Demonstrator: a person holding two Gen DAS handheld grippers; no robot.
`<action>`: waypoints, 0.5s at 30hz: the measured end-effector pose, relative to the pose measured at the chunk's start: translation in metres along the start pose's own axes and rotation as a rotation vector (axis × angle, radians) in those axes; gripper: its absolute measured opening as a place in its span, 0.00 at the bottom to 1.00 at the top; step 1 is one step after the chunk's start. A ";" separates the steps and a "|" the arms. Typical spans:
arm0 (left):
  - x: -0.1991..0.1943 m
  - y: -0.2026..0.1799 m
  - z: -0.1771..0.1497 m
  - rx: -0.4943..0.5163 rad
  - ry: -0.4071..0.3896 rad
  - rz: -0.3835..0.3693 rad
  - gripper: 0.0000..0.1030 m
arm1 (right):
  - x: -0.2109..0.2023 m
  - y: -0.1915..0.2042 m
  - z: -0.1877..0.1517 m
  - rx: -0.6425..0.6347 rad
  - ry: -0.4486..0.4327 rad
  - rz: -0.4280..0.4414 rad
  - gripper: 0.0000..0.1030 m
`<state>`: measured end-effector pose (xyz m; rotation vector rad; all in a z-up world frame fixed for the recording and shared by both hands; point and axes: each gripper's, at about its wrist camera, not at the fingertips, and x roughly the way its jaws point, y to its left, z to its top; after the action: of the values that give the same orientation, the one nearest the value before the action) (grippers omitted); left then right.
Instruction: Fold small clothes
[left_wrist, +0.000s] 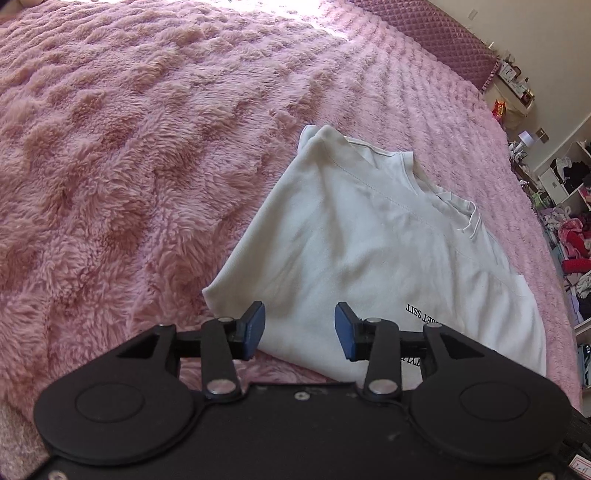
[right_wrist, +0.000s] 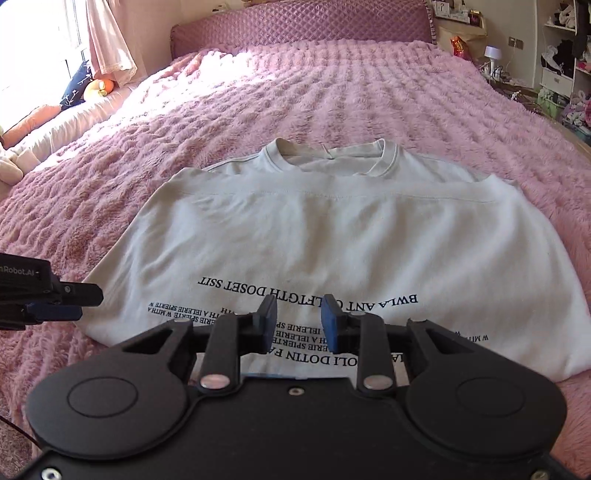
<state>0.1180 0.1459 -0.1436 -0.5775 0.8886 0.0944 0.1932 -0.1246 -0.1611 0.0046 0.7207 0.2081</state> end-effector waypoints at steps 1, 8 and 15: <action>-0.001 0.003 -0.001 -0.014 0.000 0.002 0.39 | 0.006 0.000 0.000 0.001 0.013 -0.023 0.26; 0.010 0.029 -0.016 -0.195 0.028 -0.008 0.43 | 0.032 -0.002 -0.024 -0.004 0.103 -0.049 0.26; 0.026 0.064 -0.039 -0.444 -0.045 -0.105 0.48 | 0.030 -0.005 -0.025 0.008 0.109 -0.042 0.26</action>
<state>0.0878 0.1758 -0.2101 -1.0311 0.7941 0.2117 0.1997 -0.1256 -0.1997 -0.0139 0.8297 0.1661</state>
